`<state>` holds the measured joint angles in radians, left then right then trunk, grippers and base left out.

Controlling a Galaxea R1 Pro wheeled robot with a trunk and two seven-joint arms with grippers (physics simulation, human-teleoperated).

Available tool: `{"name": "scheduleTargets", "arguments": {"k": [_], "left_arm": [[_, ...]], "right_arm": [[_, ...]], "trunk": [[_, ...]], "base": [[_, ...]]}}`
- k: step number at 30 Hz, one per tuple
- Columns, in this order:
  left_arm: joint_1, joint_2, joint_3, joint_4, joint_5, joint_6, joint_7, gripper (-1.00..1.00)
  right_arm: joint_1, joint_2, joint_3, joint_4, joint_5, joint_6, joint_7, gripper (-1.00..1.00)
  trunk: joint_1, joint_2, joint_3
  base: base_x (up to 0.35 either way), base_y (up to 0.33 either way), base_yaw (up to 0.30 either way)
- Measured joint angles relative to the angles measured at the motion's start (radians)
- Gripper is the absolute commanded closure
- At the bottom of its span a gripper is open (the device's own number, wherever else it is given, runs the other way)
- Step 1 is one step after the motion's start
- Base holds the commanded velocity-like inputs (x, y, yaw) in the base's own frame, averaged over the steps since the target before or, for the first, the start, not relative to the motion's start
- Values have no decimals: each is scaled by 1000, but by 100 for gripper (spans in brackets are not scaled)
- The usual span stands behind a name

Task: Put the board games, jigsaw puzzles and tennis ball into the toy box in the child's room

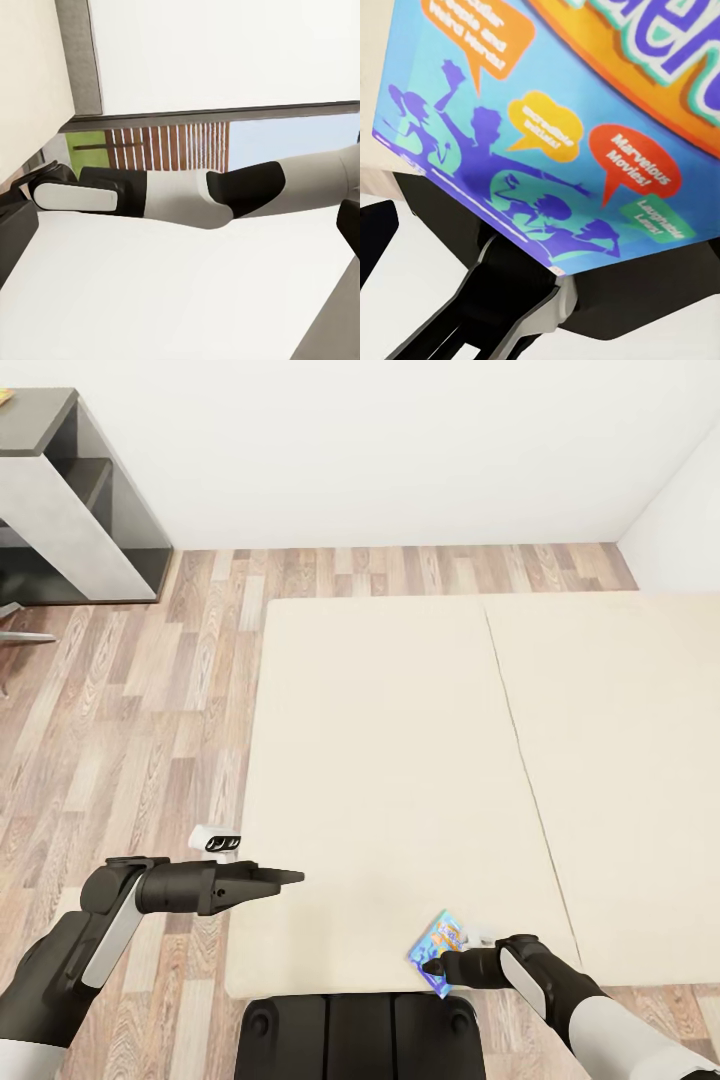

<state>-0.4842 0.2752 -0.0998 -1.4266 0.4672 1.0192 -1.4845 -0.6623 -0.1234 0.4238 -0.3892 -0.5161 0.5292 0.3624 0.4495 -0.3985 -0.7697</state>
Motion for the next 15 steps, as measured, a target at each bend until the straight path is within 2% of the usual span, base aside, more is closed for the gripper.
{"name": "scheduleTargets", "arguments": {"k": [6, 15], "left_arm": [[0, 0, 0, 0, 0, 0, 1, -100], [0, 0, 0, 0, 0, 1, 1, -100]], "right_arm": [[0, 0, 0, 0, 0, -1, 0, -100], [0, 0, 0, -1, 0, -1, 0, -100]], "trunk": [[0, 0, 0], [0, 0, 0]], "base": [[-44, 101, 0], [-5, 11, 0]]}}
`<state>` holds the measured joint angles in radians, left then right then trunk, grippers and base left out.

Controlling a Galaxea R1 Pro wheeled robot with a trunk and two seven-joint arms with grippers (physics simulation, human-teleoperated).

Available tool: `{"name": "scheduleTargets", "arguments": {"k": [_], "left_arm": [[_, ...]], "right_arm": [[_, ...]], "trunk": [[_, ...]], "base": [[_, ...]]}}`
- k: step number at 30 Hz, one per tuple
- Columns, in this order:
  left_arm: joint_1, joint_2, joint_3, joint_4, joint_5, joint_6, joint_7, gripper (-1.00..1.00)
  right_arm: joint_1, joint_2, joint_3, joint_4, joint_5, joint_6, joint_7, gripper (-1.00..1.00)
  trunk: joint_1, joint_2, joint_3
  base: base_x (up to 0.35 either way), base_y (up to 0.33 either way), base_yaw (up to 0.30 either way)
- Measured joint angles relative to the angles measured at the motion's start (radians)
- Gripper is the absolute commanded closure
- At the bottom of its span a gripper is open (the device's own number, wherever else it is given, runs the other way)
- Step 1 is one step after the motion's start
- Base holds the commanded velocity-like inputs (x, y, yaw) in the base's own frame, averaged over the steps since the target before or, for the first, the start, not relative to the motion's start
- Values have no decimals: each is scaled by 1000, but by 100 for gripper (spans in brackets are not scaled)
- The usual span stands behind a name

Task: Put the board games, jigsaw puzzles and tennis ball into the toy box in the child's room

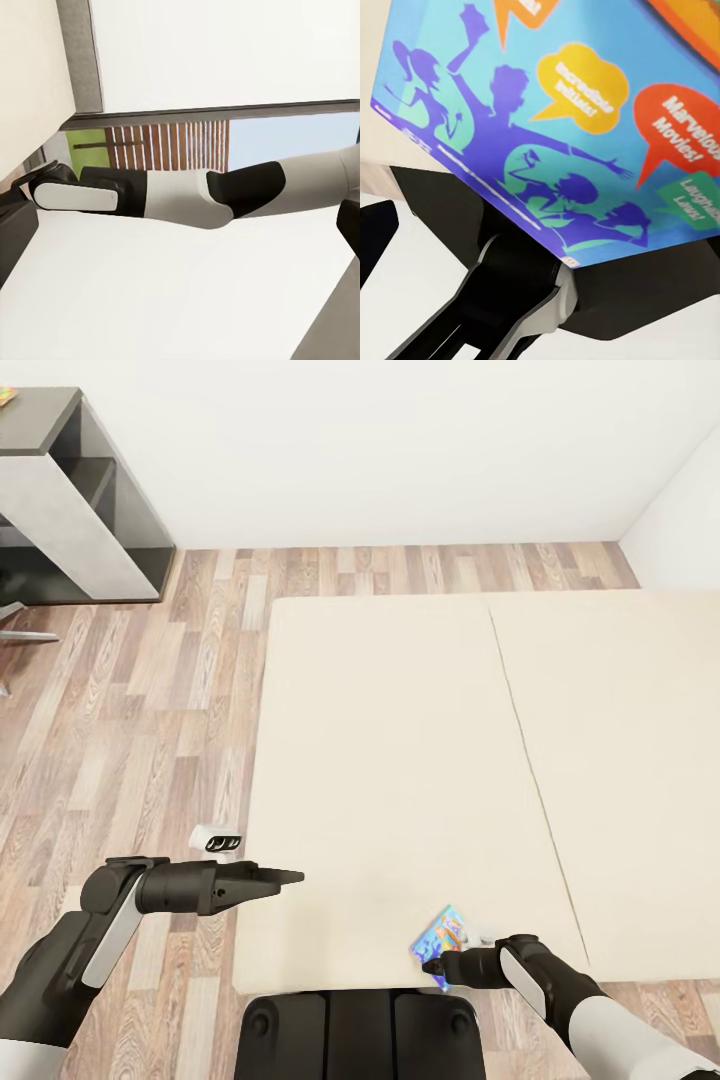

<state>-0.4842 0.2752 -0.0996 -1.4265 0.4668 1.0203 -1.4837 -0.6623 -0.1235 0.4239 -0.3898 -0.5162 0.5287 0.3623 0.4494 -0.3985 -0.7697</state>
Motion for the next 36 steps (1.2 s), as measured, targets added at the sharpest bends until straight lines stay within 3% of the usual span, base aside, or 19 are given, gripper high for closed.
{"name": "scheduleTargets", "arguments": {"k": [36], "left_arm": [[0, 0, 0, 0, 0, 0, 0, -100]], "right_arm": [[0, 0, 0, 0, 0, 0, 0, -100]], "trunk": [[0, 0, 0]], "base": [[0, 39, 0]]}}
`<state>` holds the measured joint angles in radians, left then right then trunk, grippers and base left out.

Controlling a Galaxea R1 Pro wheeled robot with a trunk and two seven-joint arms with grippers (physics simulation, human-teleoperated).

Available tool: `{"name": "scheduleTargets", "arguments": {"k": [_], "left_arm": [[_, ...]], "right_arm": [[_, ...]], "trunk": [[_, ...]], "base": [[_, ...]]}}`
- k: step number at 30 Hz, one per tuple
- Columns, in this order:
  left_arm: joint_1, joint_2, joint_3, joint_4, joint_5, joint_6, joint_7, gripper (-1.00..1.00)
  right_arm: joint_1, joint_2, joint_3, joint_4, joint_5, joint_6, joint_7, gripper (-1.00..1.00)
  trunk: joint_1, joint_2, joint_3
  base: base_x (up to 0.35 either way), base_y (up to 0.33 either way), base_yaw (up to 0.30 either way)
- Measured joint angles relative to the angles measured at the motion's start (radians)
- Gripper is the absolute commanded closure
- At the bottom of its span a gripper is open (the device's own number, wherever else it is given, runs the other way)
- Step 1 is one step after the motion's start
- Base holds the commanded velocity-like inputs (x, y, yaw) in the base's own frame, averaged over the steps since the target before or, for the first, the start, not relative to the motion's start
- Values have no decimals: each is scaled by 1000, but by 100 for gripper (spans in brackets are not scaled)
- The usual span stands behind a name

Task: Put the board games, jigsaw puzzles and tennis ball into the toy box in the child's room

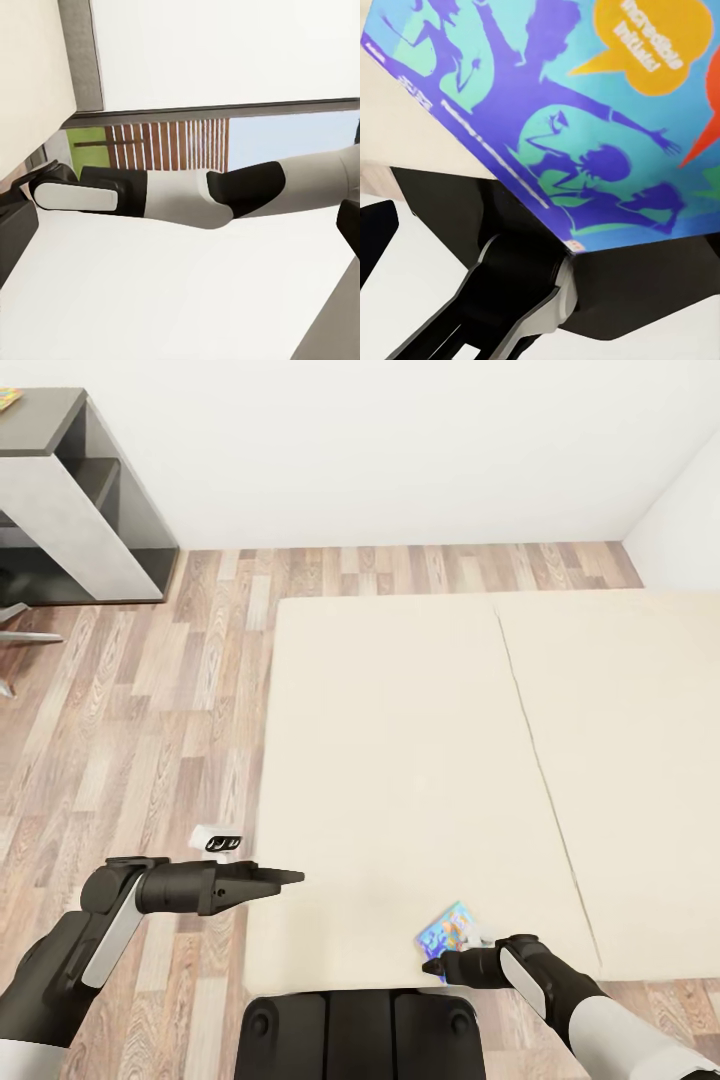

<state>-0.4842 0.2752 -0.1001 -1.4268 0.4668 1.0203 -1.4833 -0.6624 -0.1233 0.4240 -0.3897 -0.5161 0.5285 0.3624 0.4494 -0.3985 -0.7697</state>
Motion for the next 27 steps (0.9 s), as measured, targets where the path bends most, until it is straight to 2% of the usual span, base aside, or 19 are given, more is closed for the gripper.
{"name": "scheduleTargets", "arguments": {"k": [6, 27], "left_arm": [[0, 0, 0, 0, 0, 0, -1, -100], [0, 0, -1, 0, 0, 0, 0, -100]], "right_arm": [[0, 0, 0, 0, 0, 0, 0, -100], [0, -1, 0, 0, 0, 4, 0, -100]], "trunk": [[0, 0, 0], [0, 0, 0]], "base": [[0, 153, 0], [-2, 28, 0]]}}
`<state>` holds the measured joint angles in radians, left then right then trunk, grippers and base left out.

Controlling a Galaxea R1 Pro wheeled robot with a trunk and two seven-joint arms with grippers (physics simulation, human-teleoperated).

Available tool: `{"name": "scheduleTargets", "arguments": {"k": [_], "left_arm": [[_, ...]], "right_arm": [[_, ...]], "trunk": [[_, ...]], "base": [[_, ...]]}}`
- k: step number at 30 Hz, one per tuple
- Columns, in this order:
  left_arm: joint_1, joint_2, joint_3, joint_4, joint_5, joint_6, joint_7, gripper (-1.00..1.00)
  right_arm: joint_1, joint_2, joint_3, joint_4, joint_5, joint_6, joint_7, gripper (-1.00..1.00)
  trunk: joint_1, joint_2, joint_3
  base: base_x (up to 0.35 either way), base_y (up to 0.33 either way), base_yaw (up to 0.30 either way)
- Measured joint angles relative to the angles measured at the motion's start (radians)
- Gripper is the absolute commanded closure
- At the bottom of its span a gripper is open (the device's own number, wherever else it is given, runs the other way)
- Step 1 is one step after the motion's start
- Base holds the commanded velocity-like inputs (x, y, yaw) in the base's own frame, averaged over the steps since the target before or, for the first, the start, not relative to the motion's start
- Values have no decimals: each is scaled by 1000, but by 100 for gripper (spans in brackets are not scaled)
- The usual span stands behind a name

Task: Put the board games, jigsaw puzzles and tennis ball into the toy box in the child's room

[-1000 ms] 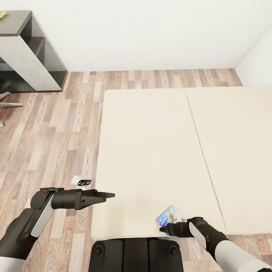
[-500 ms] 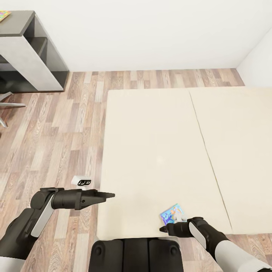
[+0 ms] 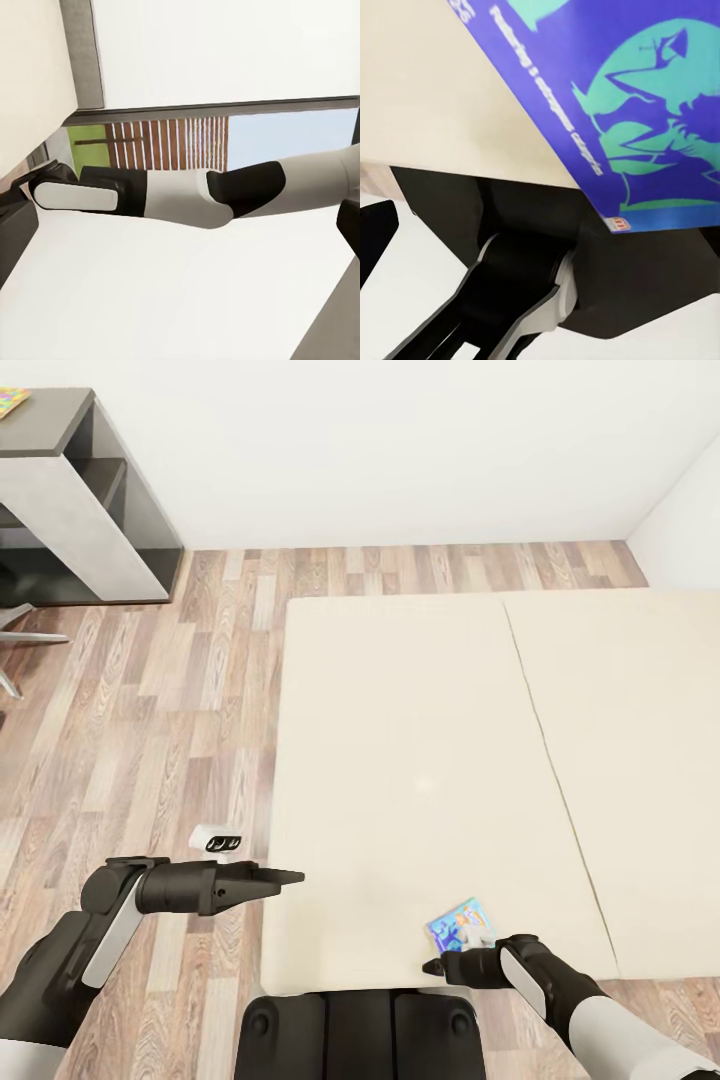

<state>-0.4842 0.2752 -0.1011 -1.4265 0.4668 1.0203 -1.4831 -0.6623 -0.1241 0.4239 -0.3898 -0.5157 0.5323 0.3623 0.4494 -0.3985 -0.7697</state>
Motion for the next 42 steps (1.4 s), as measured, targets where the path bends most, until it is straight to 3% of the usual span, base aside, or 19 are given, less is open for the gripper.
{"name": "scheduleTargets", "arguments": {"k": [42], "left_arm": [[0, 0, 2, 0, 0, 0, -1, -100]], "right_arm": [[-8, -19, -1, 7, -2, 46, -45, -100]], "trunk": [[0, 0, 0]], "base": [[0, 0, 0]]}}
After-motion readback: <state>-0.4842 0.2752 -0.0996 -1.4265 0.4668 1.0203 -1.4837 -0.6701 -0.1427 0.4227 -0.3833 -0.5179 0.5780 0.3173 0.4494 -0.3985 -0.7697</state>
